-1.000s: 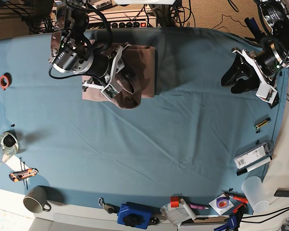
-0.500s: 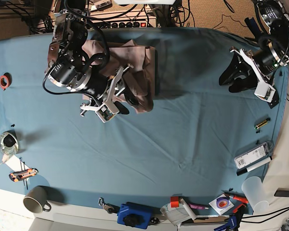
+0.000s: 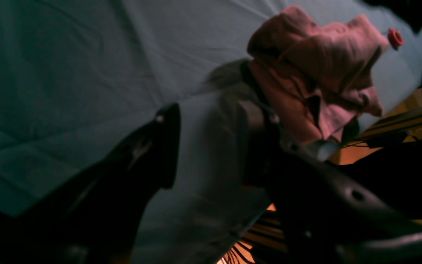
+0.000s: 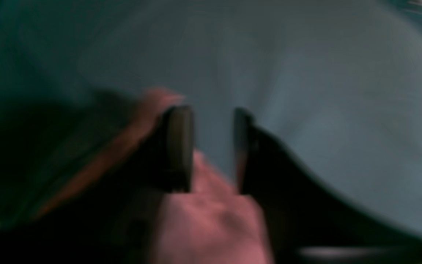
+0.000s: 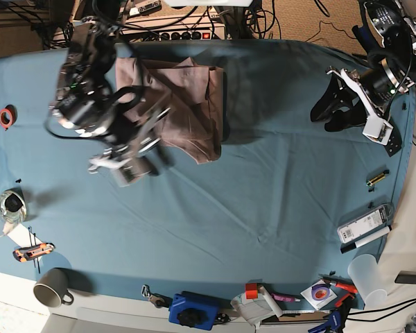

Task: Fold the T-shirt properly
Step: 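Release the right gripper and move it to the folded bundle's edge, then grasp the bundle edge with the right gripper and flip it to show the collar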

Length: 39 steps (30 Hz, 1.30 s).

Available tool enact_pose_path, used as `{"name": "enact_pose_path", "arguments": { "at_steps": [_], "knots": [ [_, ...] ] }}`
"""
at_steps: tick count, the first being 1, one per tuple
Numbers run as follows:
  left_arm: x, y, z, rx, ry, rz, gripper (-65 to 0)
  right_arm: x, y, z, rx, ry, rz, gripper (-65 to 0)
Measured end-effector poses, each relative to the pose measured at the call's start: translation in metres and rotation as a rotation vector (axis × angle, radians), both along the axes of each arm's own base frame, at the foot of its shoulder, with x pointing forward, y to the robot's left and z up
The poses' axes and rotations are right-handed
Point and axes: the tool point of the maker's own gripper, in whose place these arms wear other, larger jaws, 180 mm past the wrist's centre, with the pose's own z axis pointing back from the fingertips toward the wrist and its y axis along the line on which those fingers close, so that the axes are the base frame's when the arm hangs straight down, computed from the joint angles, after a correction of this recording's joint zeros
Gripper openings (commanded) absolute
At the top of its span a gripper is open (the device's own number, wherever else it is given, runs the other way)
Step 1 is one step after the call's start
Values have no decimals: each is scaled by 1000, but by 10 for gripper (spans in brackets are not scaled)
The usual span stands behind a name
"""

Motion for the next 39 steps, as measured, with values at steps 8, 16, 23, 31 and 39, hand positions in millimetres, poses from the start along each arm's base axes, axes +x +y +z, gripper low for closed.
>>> {"name": "enact_pose_path", "arguments": {
  "at_steps": [8, 16, 23, 31, 39],
  "knots": [
    [0, 0, 0, 0, 0, 0, -416, 5, -84, 10, -33, -35, -247, -650],
    [0, 0, 1, -2, -3, 2, -416, -26, -96, -80, -76, 369, -194, -650],
    [3, 2, 0, 6, -9, 19, -416, -30, -61, -61, 42, 346, -21, -650],
    [5, -3, 1, -24, -20, 38, -417, -61, -15, -45, 348, 361, 128, -650],
    [5, -4, 1, -27, -20, 40, -416, -70, 3, -24, 501, 342, 209, -650]
  ]
}}
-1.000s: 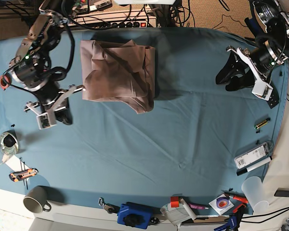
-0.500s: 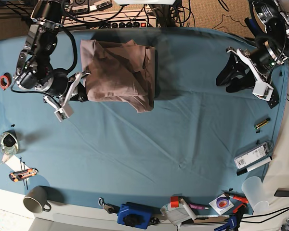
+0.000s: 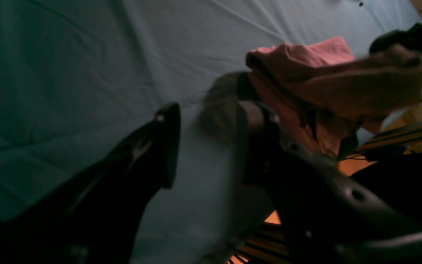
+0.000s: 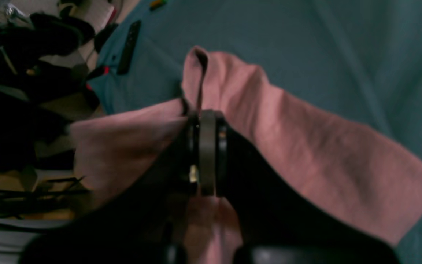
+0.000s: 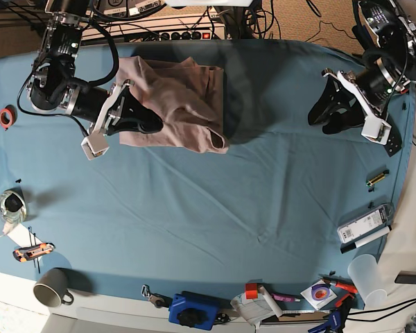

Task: Fold the T-shirt properly
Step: 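Grasp the bundle edge with the right gripper and flip it to show the collar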

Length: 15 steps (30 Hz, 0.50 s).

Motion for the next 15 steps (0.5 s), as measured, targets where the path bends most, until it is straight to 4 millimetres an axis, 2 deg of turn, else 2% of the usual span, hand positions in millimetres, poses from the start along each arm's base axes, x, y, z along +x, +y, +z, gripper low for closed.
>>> {"name": "enact_pose_path", "arguments": {
  "at_steps": [9, 15],
  "knots": [
    [0, 0, 0, 0, 0, 0, -417, 1, -6, 1, -38, -5, 21, -650],
    [0, 0, 0, 0, 0, 0, -417, 11, -18, -10, -149, -7, -3, -650]
  ]
}}
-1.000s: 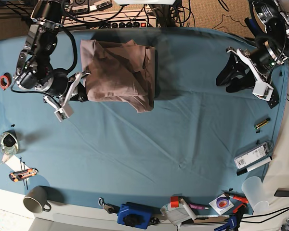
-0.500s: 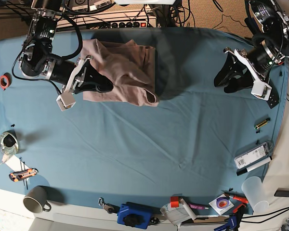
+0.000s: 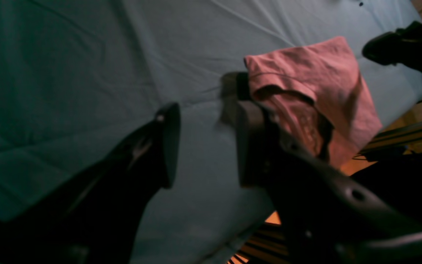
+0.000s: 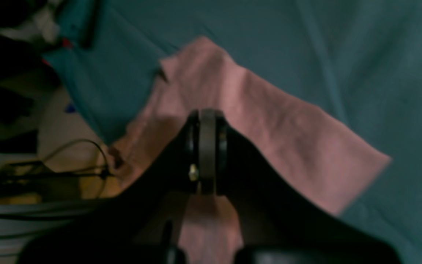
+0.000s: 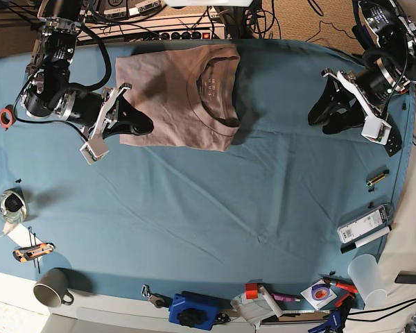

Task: Fold the T-shirt properly
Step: 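Grasp the bundle edge with the right gripper and flip it to show the collar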

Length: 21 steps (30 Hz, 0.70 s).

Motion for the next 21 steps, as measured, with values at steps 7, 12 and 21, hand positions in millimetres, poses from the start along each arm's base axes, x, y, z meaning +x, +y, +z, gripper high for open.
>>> {"name": "enact_pose_path", "arguments": {
  "at_steps": [7, 12, 21],
  "knots": [
    [0, 0, 0, -2, -3, 2, -417, -7, 0, -30, 64, 126, -14, -650],
    [0, 0, 1, -2, -3, 1, -417, -21, 22, -52, 133, 235, 43, -650],
    [0, 0, 1, -2, -3, 1, -416, -18, 30, -98, 130, 387, 70, -650]
  ]
}}
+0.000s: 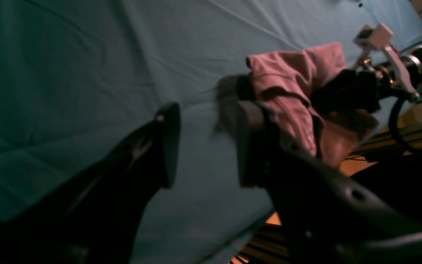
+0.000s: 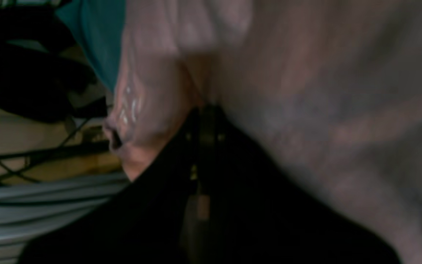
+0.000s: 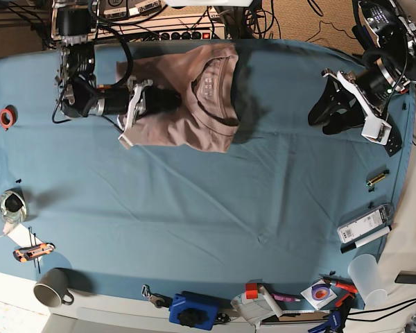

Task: Fold the T-shirt properly
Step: 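Grasp the bundle edge with the right gripper and flip it to show the collar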

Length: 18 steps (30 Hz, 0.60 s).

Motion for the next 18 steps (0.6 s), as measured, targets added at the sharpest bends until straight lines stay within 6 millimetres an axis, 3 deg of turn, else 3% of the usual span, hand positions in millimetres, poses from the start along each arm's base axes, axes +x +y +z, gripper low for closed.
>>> {"name": "enact_pose_path", "arguments": {
  "at_steps": [4, 8, 11, 15, 18],
  "knots": [
    [0, 0, 0, 1, 0, 0, -417, 15, -3, 0, 6, -1, -21, -650],
    [0, 0, 0, 1, 0, 0, -417, 18, 2, 18, 67, -12, -23, -650],
    [0, 0, 0, 0, 1, 0, -417, 19, 9, 45, 101, -98, 8, -650],
    [0, 1, -1, 7, 4, 2, -417, 40, 11, 103, 117, -321, 13, -650],
    [0, 8, -10, 50, 41, 30, -417, 43, 1, 121, 88, -396, -10, -650]
  ]
}}
